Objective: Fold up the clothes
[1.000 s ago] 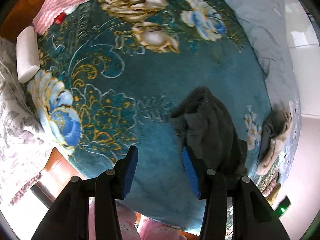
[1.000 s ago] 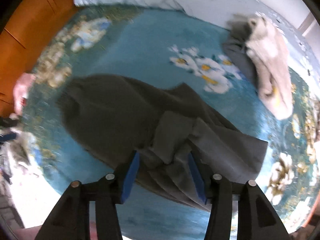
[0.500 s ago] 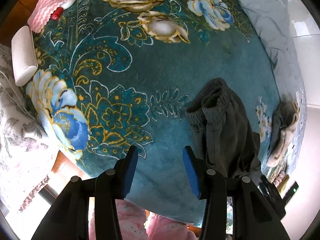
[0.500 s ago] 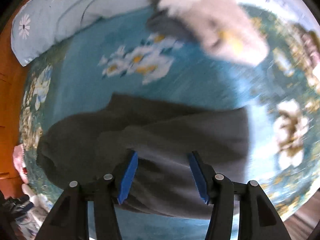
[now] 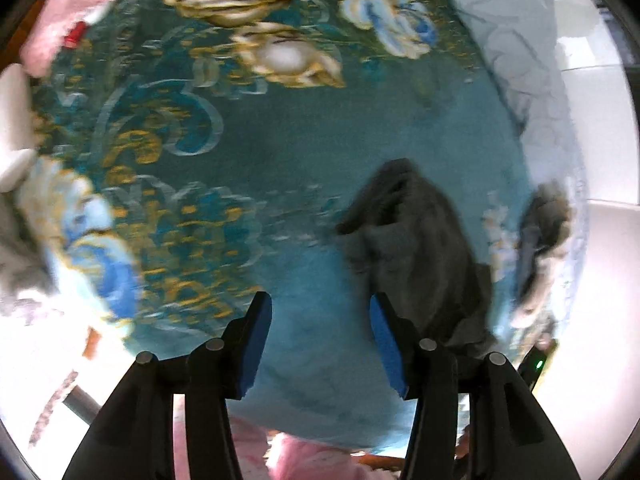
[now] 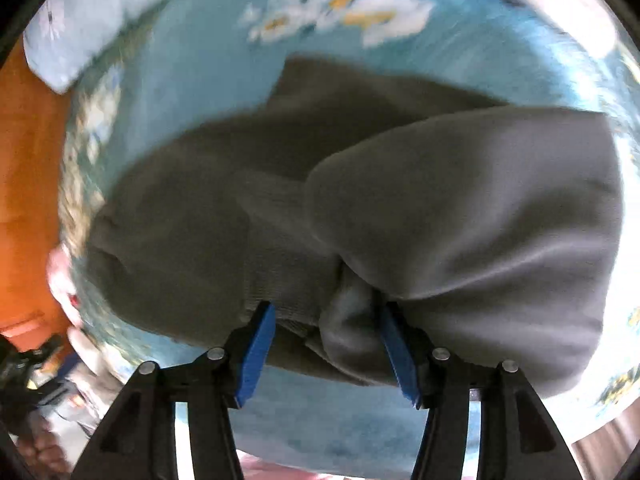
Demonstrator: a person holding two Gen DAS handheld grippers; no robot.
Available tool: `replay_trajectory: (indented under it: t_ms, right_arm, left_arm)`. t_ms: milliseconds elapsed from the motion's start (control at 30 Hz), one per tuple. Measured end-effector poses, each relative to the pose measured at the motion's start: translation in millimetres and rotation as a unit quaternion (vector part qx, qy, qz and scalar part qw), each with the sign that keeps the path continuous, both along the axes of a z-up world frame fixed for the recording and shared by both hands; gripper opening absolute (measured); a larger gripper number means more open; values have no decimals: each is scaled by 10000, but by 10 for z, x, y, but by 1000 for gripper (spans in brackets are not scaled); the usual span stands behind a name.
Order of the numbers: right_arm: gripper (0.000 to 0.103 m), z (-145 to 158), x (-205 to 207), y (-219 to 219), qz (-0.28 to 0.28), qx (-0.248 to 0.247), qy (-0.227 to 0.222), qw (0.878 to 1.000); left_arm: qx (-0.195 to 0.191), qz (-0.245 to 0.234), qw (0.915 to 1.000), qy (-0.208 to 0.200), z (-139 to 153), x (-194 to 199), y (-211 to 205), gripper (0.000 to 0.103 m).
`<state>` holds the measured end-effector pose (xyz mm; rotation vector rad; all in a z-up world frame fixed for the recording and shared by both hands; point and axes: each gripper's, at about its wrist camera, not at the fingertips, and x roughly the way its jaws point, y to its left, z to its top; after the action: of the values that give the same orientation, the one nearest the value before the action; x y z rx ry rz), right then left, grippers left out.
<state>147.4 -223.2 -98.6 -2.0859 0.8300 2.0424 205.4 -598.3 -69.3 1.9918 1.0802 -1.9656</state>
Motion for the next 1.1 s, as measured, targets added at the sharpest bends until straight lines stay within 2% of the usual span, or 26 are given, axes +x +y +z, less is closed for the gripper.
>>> replay_trajectory:
  t_ms: [67,100,200,267,367,567,633,700,867,1000,1100]
  right_arm:
    - [59,231,50,61,-29,78,204,9998]
    - [59,344,74,84,2,151,279,9995]
    - [59,576,150,210,65,369,283,9989]
    - [59,731,200,294,108,515,285,9982]
    - [59,912,248,435,1,696,212,9974]
    - [59,1110,411,644,-64,953,19,9954]
    - [59,1145,405,655,-4,989,7,9951]
    - [59,1173,377,658,69,999,17,9950]
    - [59,1230,201,581,379,913,227,9948]
    - [59,1293,90,538,625,807,477,9936]
    - [59,1353,77,613,701,710,665,9928]
  left_arm:
    - [159,38,9999,42,-121,-92,87,57]
    - [239,57,9997,63,-181,-138,130,62]
    - [477,113,9987,126,-363,-276,260,65]
    - [611,157,9979,135,-495,-361,344,65]
    - [566,280,9980,-37,-765,-410,420,65]
    - [849,947,9917,-160,-1120,-373,409,65]
    - [991,1138,9886,-38,-1130,-333,419,55]
    - [1017,1212,9874,27,-1101,-312,433,47]
    - [898,1115,9896,136,-898,-313,493,38]
    - [495,512,9963,480,-481,-400,718,37]
    - [78,-145,9961,861,-72,-529,999,37]
